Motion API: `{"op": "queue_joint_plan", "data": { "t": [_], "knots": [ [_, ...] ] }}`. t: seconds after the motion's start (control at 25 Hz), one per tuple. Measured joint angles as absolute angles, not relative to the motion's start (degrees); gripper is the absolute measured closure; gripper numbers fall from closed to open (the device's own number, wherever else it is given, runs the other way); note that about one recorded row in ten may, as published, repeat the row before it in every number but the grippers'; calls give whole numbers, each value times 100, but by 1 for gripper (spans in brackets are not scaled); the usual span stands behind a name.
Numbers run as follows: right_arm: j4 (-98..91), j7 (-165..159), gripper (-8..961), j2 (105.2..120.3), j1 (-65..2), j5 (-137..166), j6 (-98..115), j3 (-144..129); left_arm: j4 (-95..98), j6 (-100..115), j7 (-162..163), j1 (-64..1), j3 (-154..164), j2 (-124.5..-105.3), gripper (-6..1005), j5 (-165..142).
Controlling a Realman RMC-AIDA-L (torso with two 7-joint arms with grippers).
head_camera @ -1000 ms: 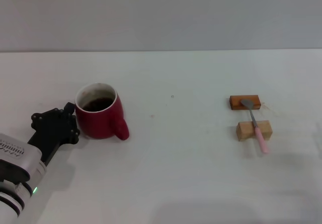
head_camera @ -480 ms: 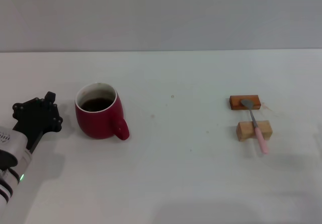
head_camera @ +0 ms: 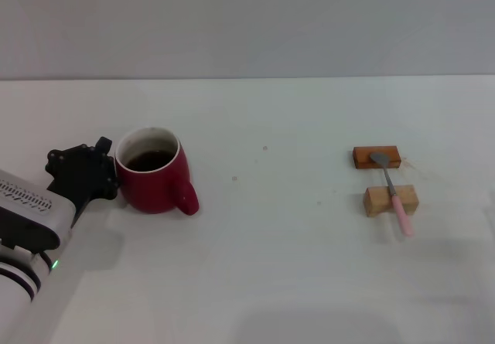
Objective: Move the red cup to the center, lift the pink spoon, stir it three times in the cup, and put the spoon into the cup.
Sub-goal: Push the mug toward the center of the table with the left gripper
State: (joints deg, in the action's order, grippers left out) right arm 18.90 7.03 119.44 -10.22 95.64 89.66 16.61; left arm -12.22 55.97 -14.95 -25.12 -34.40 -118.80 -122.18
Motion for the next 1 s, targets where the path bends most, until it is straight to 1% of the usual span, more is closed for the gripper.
{"op": "queue_joint_plan", "data": {
  "t": [1.0],
  "knots": [
    [1908, 703, 211, 11946, -993, 9564, 8996, 1661, -1669, 5588, -1454, -2774, -2486, -11899, 974, -12217]
  ]
}}
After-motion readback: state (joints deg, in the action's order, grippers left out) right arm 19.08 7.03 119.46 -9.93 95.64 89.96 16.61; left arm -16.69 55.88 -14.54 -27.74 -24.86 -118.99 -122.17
